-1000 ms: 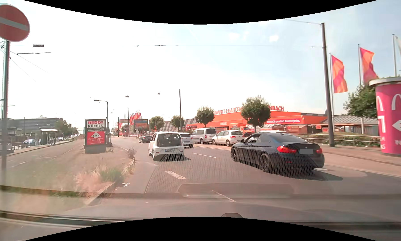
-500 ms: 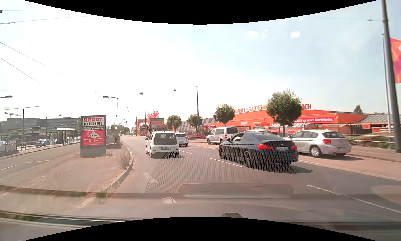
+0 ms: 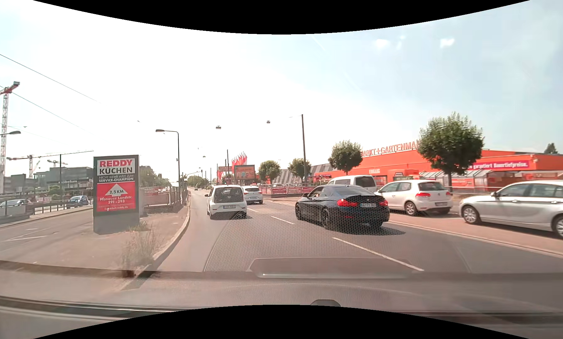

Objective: Follow the waypoints while adhering to traffic rules and regulations

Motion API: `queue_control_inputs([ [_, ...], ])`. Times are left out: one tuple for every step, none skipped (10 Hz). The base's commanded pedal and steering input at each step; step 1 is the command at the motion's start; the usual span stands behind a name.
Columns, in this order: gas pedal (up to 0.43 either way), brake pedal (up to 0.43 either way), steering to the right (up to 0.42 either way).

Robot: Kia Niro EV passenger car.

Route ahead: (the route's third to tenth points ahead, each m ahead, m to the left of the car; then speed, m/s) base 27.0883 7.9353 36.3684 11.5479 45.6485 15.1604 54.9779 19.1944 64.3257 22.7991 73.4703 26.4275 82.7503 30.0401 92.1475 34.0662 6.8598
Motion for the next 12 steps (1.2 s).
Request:
queue_control_inputs([
  [0.11,0.0,-0.144],
  [0.11,0.0,-0.146],
  [0.118,0.0,-0.147],
  [0.118,0.0,-0.148],
  [0.118,0.0,-0.148],
  [0.118,0.0,-0.148],
  [0.13,0.0,-0.148],
  [0.13,0.0,-0.148],
  [0.13,0.0,-0.146],
  [0.138,0.0,-0.144],
  [0.15,0.0,-0.14],
  [0.157,0.0,-0.133],
])
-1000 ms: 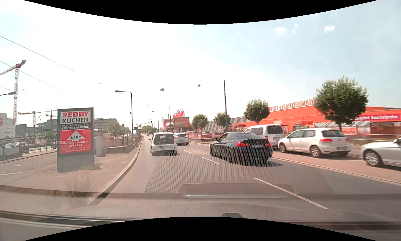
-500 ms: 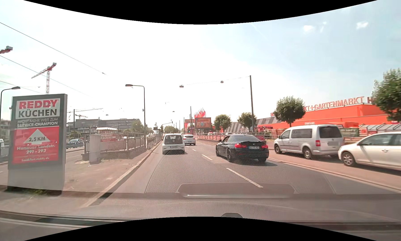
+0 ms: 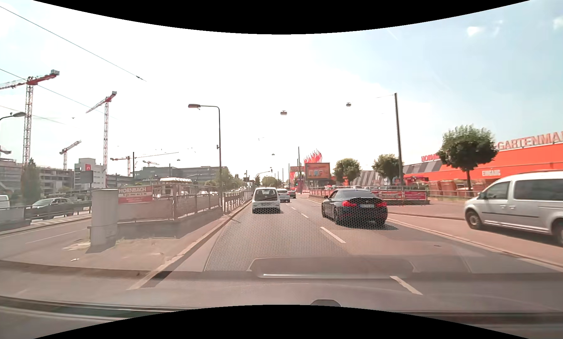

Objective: Follow the waypoints while adhering to traffic rules and regulations

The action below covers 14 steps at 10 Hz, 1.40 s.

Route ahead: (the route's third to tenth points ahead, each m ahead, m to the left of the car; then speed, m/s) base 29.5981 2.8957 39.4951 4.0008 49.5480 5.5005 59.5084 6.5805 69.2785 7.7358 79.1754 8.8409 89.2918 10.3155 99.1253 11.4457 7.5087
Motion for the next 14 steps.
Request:
queue_control_inputs([
  [0.169,0.0,-0.121],
  [0.169,0.0,-0.106],
  [0.169,0.0,-0.094],
  [0.169,0.0,-0.082],
  [0.177,0.0,-0.064],
  [0.177,0.0,-0.053],
  [0.177,0.0,-0.047],
  [0.177,0.0,-0.04],
  [0.177,0.0,-0.023],
  [0.177,0.0,-0.013],
  [0.197,0.0,-0.009],
  [0.197,0.0,-0.008],
  [0.197,0.0,-0.008],
  [0.197,0.0,-0.008],
])
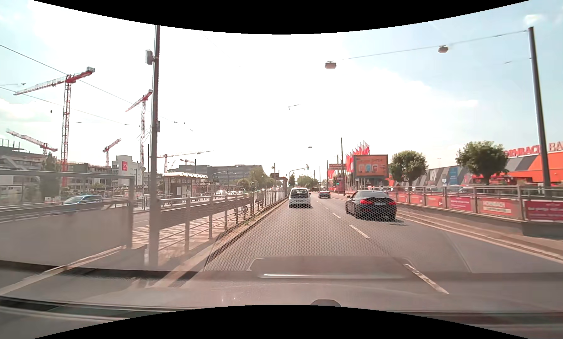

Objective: Follow the waypoints while adhering to traffic rules and regulations

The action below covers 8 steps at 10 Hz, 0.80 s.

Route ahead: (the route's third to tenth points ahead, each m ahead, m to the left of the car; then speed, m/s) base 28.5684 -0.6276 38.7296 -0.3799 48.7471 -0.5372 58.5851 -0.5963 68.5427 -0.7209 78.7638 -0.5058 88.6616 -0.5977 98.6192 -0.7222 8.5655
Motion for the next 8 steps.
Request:
queue_control_inputs([
  [0.197,0.0,-0.007],
  [0.197,0.0,-0.008],
  [0.197,0.0,-0.009],
  [0.197,0.0,0.0],
  [0.197,0.0,0.002],
  [0.197,0.0,0.002],
  [0.197,0.0,0.001],
  [0.197,0.0,0.001],
])
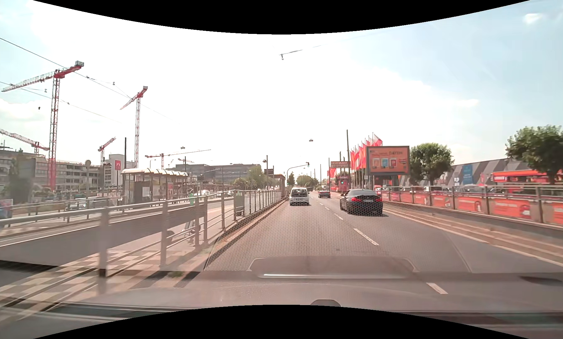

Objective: Follow the waypoints while adhering to traffic rules and regulations

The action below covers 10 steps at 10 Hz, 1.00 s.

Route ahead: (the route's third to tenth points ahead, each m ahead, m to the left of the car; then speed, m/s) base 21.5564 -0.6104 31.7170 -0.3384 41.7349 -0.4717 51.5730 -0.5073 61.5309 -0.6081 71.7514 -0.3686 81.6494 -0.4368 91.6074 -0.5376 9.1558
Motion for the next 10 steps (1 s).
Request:
queue_control_inputs([
  [0.197,0.0,0.001],
  [0.197,0.0,0.001],
  [0.197,0.0,-0.003],
  [0.197,0.0,-0.003],
  [0.197,0.0,-0.003],
  [0.197,0.0,-0.004],
  [0.197,0.0,-0.004],
  [0.197,0.0,-0.004],
  [0.197,0.0,-0.004],
  [0.197,0.0,-0.004],
])
